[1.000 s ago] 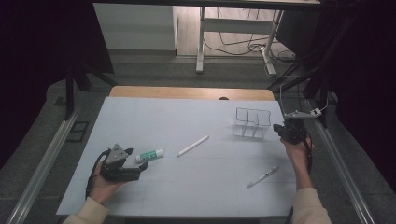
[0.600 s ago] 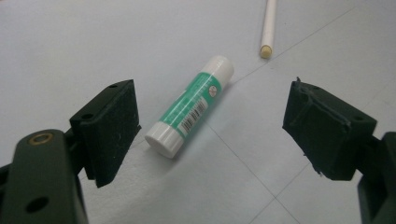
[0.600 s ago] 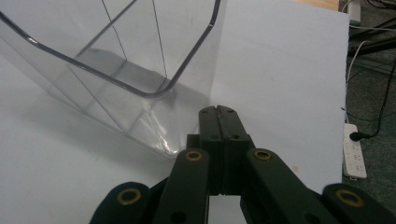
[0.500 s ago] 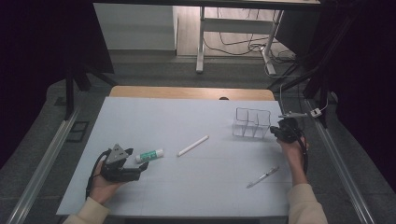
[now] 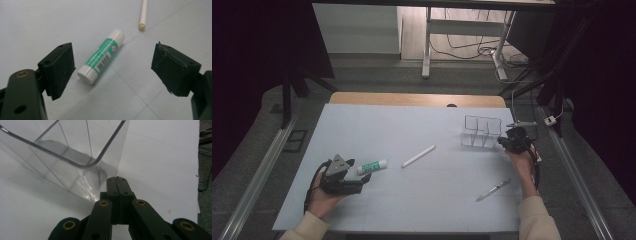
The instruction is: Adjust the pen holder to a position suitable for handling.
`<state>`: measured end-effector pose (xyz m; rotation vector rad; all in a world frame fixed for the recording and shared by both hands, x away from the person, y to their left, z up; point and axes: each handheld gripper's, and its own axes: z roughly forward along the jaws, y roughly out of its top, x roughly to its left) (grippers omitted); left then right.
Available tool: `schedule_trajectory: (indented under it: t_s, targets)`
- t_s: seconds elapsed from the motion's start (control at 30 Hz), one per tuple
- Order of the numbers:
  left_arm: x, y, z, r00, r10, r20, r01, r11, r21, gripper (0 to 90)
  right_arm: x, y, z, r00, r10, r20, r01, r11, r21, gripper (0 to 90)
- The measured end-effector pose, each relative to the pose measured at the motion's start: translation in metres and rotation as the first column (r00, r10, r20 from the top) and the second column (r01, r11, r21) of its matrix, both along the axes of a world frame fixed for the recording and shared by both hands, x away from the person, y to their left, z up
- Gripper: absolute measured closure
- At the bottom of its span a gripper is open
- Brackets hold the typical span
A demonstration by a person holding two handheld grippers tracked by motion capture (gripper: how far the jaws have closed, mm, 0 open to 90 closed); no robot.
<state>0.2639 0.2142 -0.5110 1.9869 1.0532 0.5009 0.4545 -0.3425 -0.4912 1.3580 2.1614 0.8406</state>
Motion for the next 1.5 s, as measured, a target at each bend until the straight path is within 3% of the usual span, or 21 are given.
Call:
schedule_trajectory:
  t_s: [1.5]
  targets:
    - [0.002,-0.002,-0.004,0.9999,-0.002,-0.016,0.003,0.9999,0.016,19.2,0.010,0.046,-0.003,0.9954,0.095,0.010,-0.095,0.9950,-0.031,89.2]
